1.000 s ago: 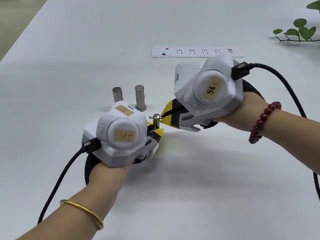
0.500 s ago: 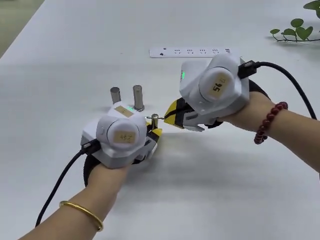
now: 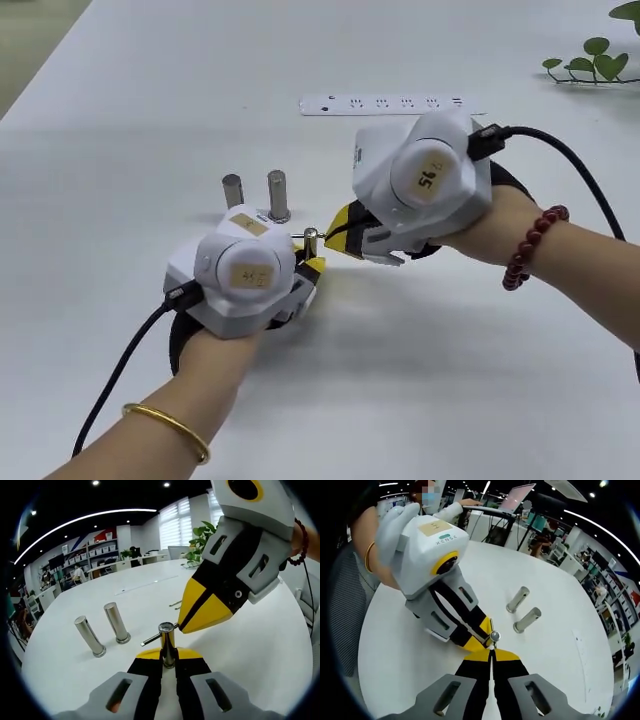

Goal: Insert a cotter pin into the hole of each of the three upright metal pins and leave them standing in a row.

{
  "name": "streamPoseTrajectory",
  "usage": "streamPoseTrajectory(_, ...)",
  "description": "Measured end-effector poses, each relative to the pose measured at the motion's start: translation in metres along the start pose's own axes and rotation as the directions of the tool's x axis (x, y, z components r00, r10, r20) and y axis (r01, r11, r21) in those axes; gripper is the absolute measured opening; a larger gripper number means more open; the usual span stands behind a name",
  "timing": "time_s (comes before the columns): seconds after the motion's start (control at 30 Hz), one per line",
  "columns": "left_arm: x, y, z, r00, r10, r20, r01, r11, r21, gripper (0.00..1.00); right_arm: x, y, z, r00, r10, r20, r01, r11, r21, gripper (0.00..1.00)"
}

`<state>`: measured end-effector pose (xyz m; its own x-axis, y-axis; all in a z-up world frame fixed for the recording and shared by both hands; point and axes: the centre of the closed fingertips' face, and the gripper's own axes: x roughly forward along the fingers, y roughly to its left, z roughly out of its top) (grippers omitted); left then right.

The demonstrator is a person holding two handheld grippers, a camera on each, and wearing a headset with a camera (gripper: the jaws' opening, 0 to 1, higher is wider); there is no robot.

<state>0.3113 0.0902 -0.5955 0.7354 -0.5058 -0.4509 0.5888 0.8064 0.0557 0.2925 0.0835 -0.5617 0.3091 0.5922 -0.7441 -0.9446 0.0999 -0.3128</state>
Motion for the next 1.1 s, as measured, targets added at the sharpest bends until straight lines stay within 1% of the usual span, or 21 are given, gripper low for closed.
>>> streamPoseTrajectory(0.13,0.000,0.000,0.000,1.0000,-0.001,0.000,0.001,1.000,0.000,0.06,-0.001,0.000,0.000,0.9999,0.004,0.010,-0.004,1.000,0.023,0.00)
streamPoseTrajectory(0.2,0.000,0.000,0.000,1.0000,0.001,0.000,-0.001,1.000,0.002,0.06,-0.001,0.000,0.000,0.9999,0.004,0.014,-0.005,0.999,0.043,0.00)
streamPoseTrajectory(0.23,0.000,0.000,0.000,1.0000,0.002,0.000,-0.002,1.000,0.003,0.06,-0.002,0.000,-0.001,0.9999,0.003,0.016,-0.004,0.998,0.068,0.00)
streamPoseTrajectory(0.33,0.000,-0.001,0.001,1.0000,0.007,0.000,-0.007,1.000,0.009,0.06,-0.004,-0.003,-0.001,0.9995,-0.018,0.025,0.016,0.995,0.098,0.00)
streamPoseTrajectory(0.47,0.000,-0.001,0.001,1.0000,0.009,-0.002,-0.009,1.000,0.008,0.05,-0.008,-0.004,-0.003,0.9988,-0.034,0.036,0.027,0.983,0.179,0.00)
streamPoseTrajectory(0.5,0.000,-0.001,0.001,1.0000,0.008,-0.001,-0.008,1.000,0.008,0.05,-0.009,-0.004,-0.003,0.9984,-0.036,0.043,0.027,0.980,0.195,0.01)
streamPoseTrajectory(0.53,0.000,-0.001,0.001,1.0000,0.009,-0.002,-0.008,1.000,0.011,0.05,-0.008,-0.008,-0.006,0.9979,-0.040,0.051,0.028,0.976,0.218,0.02)
streamPoseTrajectory(0.63,0.000,-0.001,0.001,1.0000,0.009,-0.001,-0.009,1.000,0.003,0.05,-0.009,-0.010,-0.009,0.9968,-0.050,0.063,0.031,0.960,0.279,0.06)
streamPoseTrajectory(0.77,0.000,0.000,0.001,1.0000,0.008,-0.002,-0.008,1.000,-0.002,0.05,-0.014,-0.013,-0.016,0.9954,-0.076,0.059,0.054,0.950,0.307,0.07)
streamPoseTrajectory(0.93,-0.001,0.004,0.000,0.9999,0.011,-0.010,-0.011,1.000,-0.012,0.05,-0.019,-0.010,-0.017,0.9941,-0.083,0.070,0.054,0.939,0.340,0.07)
streamPoseTrajectory(1.07,-0.005,0.012,-0.002,0.9996,0.023,-0.017,-0.023,1.000,-0.012,0.05,-0.021,-0.008,-0.021,0.9944,-0.087,0.060,0.061,0.936,0.348,0.08)
streamPoseTrajectory(1.1,-0.006,0.014,-0.003,0.9994,0.027,-0.019,-0.027,1.000,-0.013,0.05,-0.022,-0.007,-0.021,0.9941,-0.088,0.062,0.061,0.932,0.357,0.08)
